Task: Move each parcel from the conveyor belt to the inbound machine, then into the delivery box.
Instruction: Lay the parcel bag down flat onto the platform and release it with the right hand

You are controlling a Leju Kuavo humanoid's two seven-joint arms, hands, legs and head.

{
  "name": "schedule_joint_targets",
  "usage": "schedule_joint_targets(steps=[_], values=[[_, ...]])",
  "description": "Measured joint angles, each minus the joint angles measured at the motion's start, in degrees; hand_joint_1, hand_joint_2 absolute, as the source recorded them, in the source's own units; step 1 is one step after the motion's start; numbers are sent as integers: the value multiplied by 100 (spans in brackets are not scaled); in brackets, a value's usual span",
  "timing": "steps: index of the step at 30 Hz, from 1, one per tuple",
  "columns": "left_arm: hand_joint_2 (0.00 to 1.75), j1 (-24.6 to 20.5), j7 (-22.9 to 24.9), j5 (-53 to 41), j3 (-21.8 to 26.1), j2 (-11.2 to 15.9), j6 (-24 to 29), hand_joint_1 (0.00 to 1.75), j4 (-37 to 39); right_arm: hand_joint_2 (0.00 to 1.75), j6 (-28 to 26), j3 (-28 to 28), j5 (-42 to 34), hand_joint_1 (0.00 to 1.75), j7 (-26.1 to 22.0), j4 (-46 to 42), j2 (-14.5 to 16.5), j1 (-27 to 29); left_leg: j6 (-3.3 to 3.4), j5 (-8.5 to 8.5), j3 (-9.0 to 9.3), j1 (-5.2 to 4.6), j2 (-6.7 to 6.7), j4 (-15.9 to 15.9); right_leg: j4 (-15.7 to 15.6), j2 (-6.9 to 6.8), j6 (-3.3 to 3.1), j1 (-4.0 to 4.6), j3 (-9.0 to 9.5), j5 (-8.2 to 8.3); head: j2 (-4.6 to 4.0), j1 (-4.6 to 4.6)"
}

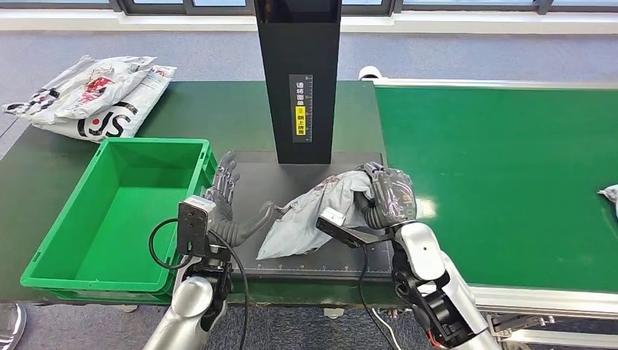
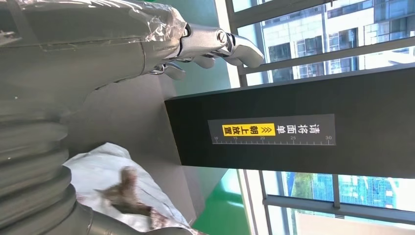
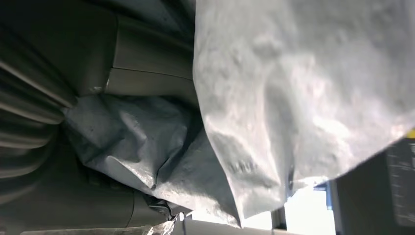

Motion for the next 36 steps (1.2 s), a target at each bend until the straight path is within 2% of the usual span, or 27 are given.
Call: schedule_joint_targets(steps=[3, 4, 11, 19, 22, 25, 27, 31, 36], values=[[175, 1, 0, 0, 0, 5, 10, 0, -1, 175, -204, 0, 125, 11, 130, 314, -10, -100, 0, 0, 0, 0, 0, 0, 0, 0, 0, 1, -1, 0, -1, 0], [175, 1, 0, 0, 0, 7, 15, 0, -1, 175, -203, 0, 128, 0, 168, 427, -13, -133, 0, 0, 0, 1, 0, 0, 0, 0, 0, 1, -1, 0, -1, 0], [175, 5, 6, 0, 0, 46, 39, 0, -2, 175, -77, -83, -539, 0, -14, 1129, -19, -271, 0, 0, 1, 1, 1, 0, 0, 1, 0, 1, -1, 0, -1, 0], [175, 25, 55, -12, 0, 67, 66, 0, -15, 175, 348, -493, -2566, 0, -741, 1120, 12, -202, 0, 0, 1, 1, 1, 0, 0, 1, 0, 1, 0, 0, -1, 0], [175, 26, 63, -12, 0, 86, 60, 0, -15, 175, 763, -623, -3508, 0, -1025, 807, 13, -59, -1, 0, 1, 1, 1, 0, 0, 1, 0, 1, -2, 0, 0, 0], [175, 26, 55, -11, 0, 113, 43, 0, -4, 175, 1302, -736, -4935, 0, -1513, 251, 9, 170, -1, -1, 0, 1, 1, 0, 0, 1, 0, 1, -5, 0, 0, 0], [175, 24, 18, -11, 0, 133, 43, 0, 11, 175, 1444, -800, -5747, 0, -1792, -197, 4, 335, -1, -1, 0, 1, 1, 0, 0, 1, 0, 1, -7, -1, 0, 0], [175, 20, -67, -89, 0, 191, 107, 0, 51, 175, 1204, -941, -6736, 0, -2204, -1084, -2, 629, -2, -2, -1, 1, 2, 0, 0, 2, 0, 1, -8, -2, -1, 0], [175, -5, -143, -371, 0, 267, 214, 0, 64, 175, 503, -1140, -7111, 0, -2544, -2051, 16, 943, -1, -2, -1, 0, 2, 0, -1, 2, 0, 0, -7, -2, 0, 0]])
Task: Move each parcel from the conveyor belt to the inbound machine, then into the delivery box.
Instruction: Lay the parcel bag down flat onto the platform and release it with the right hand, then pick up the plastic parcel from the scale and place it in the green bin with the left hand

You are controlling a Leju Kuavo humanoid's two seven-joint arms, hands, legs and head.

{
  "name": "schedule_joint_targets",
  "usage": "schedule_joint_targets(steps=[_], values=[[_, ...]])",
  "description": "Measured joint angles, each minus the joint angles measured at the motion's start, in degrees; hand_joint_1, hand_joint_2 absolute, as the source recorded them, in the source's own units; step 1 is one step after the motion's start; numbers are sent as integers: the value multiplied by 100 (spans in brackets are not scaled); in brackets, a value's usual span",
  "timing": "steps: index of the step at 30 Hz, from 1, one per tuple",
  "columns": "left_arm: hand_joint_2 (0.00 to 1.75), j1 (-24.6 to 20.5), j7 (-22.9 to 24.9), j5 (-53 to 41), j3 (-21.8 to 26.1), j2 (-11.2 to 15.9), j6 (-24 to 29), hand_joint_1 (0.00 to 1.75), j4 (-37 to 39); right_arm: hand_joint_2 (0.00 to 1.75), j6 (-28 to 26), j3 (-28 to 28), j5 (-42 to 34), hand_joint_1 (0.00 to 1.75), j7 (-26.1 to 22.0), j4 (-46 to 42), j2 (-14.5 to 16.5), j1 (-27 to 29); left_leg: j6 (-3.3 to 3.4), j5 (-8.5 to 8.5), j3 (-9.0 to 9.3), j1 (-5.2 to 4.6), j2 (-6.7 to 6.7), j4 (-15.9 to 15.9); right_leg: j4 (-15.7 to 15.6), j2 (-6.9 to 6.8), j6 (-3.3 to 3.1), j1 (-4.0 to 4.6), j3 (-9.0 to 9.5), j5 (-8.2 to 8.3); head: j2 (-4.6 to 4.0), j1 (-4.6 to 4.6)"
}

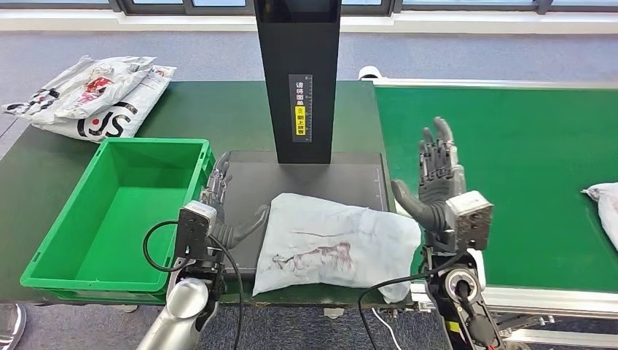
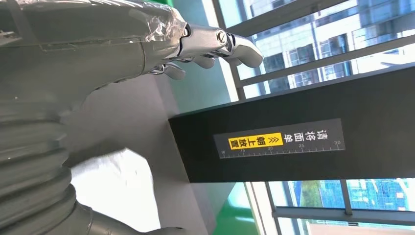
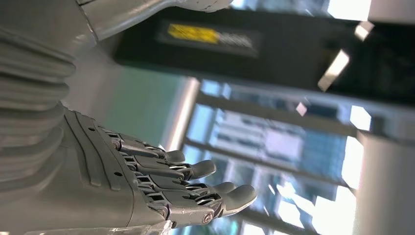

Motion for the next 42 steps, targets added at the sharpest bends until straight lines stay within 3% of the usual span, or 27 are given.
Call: schedule_joint_targets(steps=[6, 15, 20, 24, 32, 42], values=[[175, -101, 5, -307, 0, 63, 33, 0, -1, 175, -496, -232, -105, 0, -143, -709, 97, 333, 0, 0, 2, 0, 2, 0, 0, 0, 0, 0, 0, 1, -1, 0], [175, -306, 134, -1070, -129, 230, -221, 0, 28, 175, -625, -462, -178, 0, -237, -1125, 120, 689, 0, 0, 3, 0, 8, 0, 0, 5, 0, 0, -2, 1, -1, 0], [175, -614, 264, -2113, -679, 387, -1237, 0, 271, 175, -601, -495, -333, 0, -284, -1138, 119, 676, 1, 1, 2, 0, 6, 0, 0, 3, -1, 0, 0, 2, 1, 0], [175, -936, 247, -2382, -1189, 397, -1650, 0, 636, 175, -610, -497, -433, 0, -319, -1117, 112, 672, 1, 1, 3, -2, 8, 1, 0, 4, -3, -1, -1, 6, 1, 0], [175, -1354, 143, -2367, -2041, 362, -2190, 0, 1017, 175, -730, -524, -468, 0, -344, -1093, 83, 682, 0, 1, 3, -2, 9, 0, 0, 5, -3, -1, -3, 6, 1, 0], [175, -1826, 366, -2625, -2696, 141, -2288, 0, 1743, 175, -830, -575, -467, 0, -342, -1095, 83, 692, 1, 2, 4, -2, 10, 1, 0, 5, -3, -1, -2, 6, 0, 0]])
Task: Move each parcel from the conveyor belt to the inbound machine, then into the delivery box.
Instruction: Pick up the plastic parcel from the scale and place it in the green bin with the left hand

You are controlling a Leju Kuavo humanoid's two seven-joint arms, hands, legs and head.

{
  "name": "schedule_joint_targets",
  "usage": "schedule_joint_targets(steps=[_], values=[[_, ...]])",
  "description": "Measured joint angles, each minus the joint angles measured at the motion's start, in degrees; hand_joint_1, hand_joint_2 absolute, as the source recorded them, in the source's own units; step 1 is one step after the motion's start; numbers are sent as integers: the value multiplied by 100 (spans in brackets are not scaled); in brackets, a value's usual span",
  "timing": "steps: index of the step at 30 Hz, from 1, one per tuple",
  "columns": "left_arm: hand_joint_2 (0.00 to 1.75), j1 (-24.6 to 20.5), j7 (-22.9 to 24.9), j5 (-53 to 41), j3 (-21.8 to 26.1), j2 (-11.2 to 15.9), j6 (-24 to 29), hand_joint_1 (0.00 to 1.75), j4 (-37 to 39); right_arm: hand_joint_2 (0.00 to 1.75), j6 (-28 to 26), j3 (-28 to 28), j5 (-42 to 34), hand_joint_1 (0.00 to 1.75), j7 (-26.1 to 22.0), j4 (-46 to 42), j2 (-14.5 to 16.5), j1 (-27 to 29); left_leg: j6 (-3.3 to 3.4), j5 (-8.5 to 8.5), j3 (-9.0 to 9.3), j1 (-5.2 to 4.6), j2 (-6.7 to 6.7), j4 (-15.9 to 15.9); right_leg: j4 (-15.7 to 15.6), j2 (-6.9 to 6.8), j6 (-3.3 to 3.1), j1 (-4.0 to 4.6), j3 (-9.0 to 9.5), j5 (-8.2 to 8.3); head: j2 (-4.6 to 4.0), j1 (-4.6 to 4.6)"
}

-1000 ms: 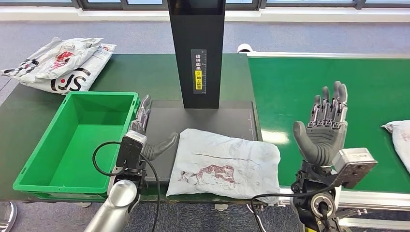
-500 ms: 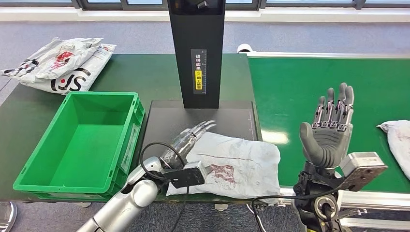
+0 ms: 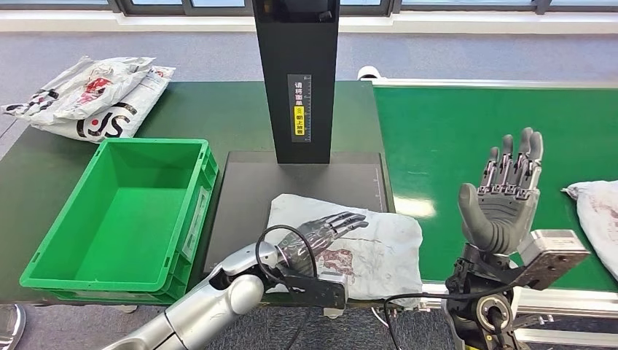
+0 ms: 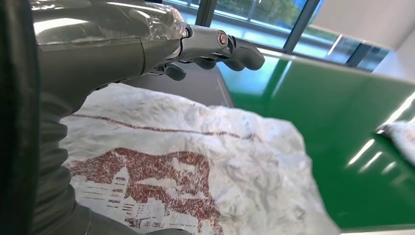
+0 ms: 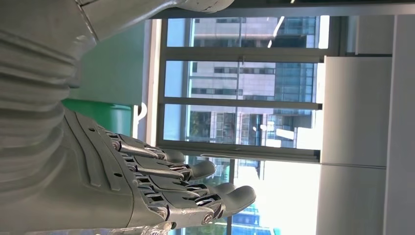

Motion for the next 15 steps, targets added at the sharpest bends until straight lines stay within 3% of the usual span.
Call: schedule_joint_targets(steps=[6, 7, 10, 11, 15], values=[[175, -298, 179, -302, -210, -233, 257, 0, 641, 175, -12, -7, 13, 0, 50, -15, 2, 45, 0, 0, 0, 0, 0, 0, 0, 0, 1, 0, 1, 2, 0, 0], [175, -341, 201, -350, -240, -268, 304, 13, 743, 175, -12, -7, 20, 0, 64, -20, 2, 53, 0, 0, 0, 0, -1, 0, 0, 0, 1, 0, 1, 2, 1, 0], [175, -462, 296, -546, -337, -373, 499, 144, 1060, 175, 20, -7, 38, 0, 90, -41, 4, 71, 0, 0, -1, 0, -1, 0, 0, 0, 1, 0, 1, 1, -1, 0], [175, -493, 330, -608, -369, -409, 569, 175, 1166, 175, 45, -7, 43, 0, 95, -49, 6, 75, 0, 0, -1, 0, -1, 0, 0, 0, 1, 0, 1, 1, -1, 0], [175, -544, 434, -765, -458, -522, 801, 175, 1522, 175, 189, -7, 78, 0, 132, -57, 40, 77, 0, 0, -2, 0, 0, 0, 0, 0, 1, 0, 1, 1, -1, 1]])
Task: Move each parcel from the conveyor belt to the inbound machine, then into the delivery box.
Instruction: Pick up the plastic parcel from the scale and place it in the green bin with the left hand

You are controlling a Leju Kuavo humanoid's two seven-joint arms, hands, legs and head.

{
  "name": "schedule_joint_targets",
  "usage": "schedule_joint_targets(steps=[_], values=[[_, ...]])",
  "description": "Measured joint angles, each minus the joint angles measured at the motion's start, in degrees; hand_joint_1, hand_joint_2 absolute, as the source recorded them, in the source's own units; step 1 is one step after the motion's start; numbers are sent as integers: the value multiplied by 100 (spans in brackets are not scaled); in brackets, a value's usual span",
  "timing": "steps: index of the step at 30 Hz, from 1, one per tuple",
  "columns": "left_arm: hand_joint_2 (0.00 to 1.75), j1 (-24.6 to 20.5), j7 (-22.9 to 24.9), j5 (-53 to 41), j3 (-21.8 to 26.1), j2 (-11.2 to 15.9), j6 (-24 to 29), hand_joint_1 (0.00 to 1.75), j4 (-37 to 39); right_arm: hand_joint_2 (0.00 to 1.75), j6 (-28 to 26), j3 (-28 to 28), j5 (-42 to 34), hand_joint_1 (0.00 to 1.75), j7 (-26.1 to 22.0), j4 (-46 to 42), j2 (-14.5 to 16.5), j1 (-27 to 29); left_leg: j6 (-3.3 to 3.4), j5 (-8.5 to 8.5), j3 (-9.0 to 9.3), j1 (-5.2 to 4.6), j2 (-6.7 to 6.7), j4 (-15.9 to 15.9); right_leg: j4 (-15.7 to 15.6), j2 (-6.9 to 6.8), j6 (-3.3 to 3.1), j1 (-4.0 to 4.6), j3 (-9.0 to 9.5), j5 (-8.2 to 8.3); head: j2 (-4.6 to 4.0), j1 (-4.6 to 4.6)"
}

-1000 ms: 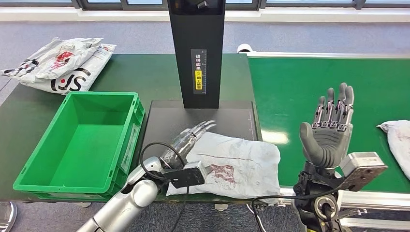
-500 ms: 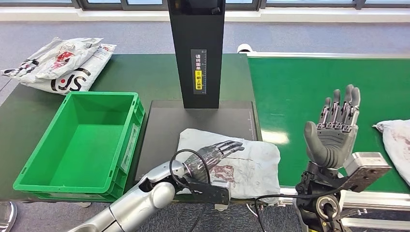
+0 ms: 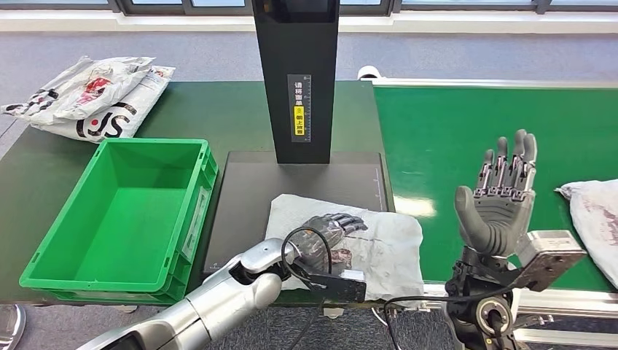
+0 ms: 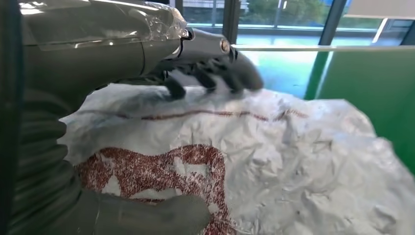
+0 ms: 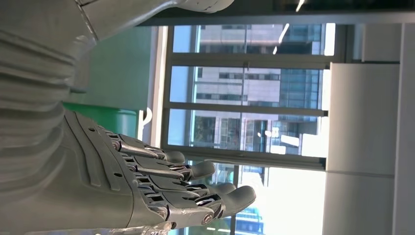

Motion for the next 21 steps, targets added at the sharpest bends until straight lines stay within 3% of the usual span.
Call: schedule_joint_targets(steps=[16, 21], values=[[175, -59, 144, -278, -8, -88, 238, 175, 438, 175, 393, -66, 149, 0, 98, -3, 241, -196, 0, 1, 2, 1, 0, 0, 1, 0, 0, 1, 3, 0, 0, -1], [175, -60, 348, -408, 63, -15, 693, 175, 337, 175, 460, -216, 254, 0, 147, -75, 346, -172, 0, 1, 1, 1, 0, 0, 1, 0, 0, 1, 2, 0, 0, -1]])
